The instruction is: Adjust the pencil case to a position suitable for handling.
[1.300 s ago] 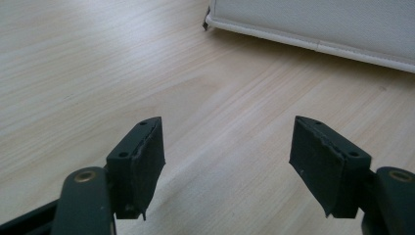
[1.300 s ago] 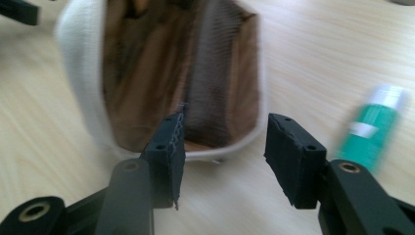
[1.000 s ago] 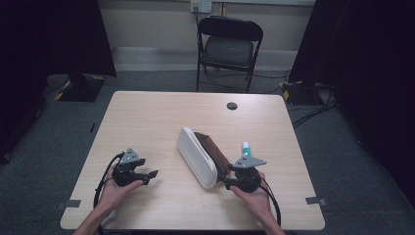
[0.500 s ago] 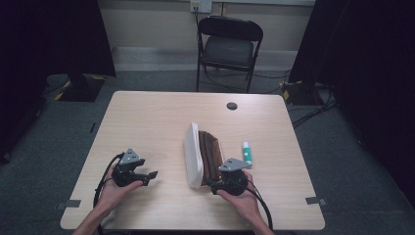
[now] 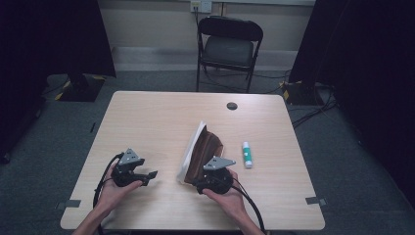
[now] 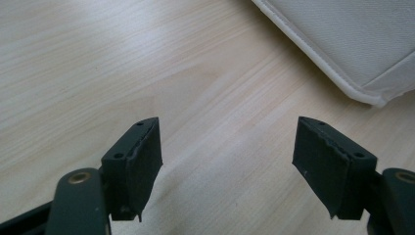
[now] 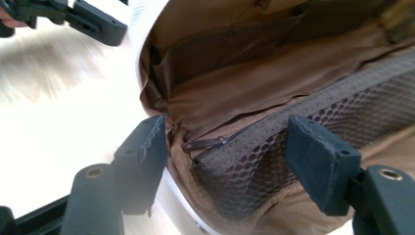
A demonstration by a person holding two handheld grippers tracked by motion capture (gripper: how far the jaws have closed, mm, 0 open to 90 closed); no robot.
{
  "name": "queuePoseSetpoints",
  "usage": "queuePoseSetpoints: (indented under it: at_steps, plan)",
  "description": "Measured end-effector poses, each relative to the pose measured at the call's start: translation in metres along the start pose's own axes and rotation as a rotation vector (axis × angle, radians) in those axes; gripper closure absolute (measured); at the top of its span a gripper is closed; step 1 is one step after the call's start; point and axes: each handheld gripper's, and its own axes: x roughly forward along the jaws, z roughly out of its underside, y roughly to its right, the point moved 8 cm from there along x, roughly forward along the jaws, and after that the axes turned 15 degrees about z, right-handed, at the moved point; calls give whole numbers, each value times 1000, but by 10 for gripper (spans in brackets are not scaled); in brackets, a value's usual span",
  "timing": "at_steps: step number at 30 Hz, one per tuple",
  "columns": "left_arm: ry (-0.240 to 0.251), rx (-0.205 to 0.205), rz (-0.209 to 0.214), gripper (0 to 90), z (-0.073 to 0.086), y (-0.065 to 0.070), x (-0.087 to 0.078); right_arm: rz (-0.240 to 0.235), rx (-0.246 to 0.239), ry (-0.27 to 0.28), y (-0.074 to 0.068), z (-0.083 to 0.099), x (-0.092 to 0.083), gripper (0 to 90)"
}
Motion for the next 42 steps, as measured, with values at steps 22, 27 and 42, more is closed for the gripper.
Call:
queuePoseSetpoints:
  at_steps: [22, 27, 42]
  plan:
    - [114, 133, 115, 331, -53, 54, -3, 66, 12, -56, 41, 29, -26, 335]
    - [132, 154, 136, 315, -65, 64, 6, 111, 21, -65, 59, 37, -39, 341]
    - [104, 156, 70, 528, -69, 53, 33, 348, 210, -88, 168, 92, -85, 281]
